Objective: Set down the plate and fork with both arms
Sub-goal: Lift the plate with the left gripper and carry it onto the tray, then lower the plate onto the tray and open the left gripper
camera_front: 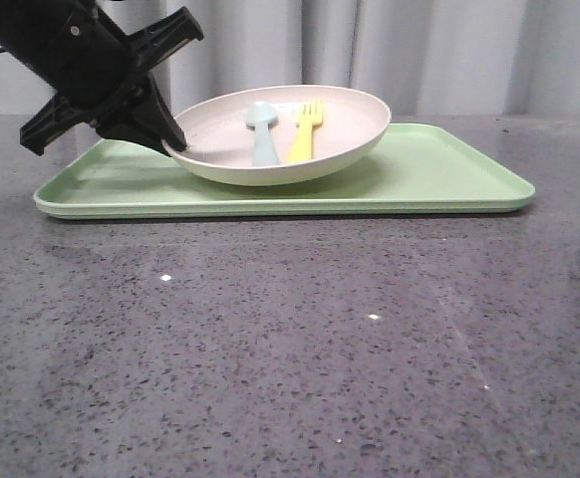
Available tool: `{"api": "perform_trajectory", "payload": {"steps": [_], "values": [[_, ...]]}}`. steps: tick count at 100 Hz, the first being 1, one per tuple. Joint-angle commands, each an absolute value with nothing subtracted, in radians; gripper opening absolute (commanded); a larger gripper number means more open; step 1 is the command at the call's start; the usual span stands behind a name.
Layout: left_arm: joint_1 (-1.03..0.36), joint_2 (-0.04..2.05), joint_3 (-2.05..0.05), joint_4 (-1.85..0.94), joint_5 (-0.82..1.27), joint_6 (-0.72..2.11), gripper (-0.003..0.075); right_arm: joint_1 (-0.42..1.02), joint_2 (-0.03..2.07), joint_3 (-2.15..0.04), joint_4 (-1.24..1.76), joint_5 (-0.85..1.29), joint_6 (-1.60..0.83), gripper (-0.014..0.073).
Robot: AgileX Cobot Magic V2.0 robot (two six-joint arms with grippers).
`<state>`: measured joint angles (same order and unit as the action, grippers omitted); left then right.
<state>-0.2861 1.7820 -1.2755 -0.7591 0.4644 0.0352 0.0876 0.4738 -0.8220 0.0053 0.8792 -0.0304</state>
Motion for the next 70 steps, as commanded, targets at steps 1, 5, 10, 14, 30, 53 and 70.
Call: {"api": "perform_trajectory", "payload": {"steps": [1,5,10,14,30,53,70], "values": [[-0.296,1.735,-1.312,-0.775,0.415,0.021,-0.0021,0.080,0.490,-0.846,0.000,0.815,-0.033,0.0403],[-0.296,1.735,-1.312,-0.775,0.414,0.020,-0.0021,0.080,0.490,-0.846,0.000,0.815,-0.033,0.0403],[-0.296,1.735,-1.312,-0.773,0.412,0.018,-0.0021,0.080,0.490,-0.846,0.000,0.815,-0.033,0.0403],[-0.296,1.735,-1.312,-0.771,0.411,0.018,-0.0021,0.080,0.490,-0.846,0.000,0.815,-0.033,0.0403],[-0.296,1.735,-1.312,-0.677,0.413,-0.073,-0.0021,0.080,0.490,-0.846,0.000,0.815,-0.033,0.0403],[-0.296,1.735,-1.312,-0.660,0.419,-0.084,-0.0021,0.080,0.490,-0.846,0.000,0.815,-0.033,0.0403],[-0.296,1.735,-1.312,-0.660,0.423,-0.084,-0.0021,0.080,0.490,-0.846,0.000,0.813,-0.033,0.0403]]}}
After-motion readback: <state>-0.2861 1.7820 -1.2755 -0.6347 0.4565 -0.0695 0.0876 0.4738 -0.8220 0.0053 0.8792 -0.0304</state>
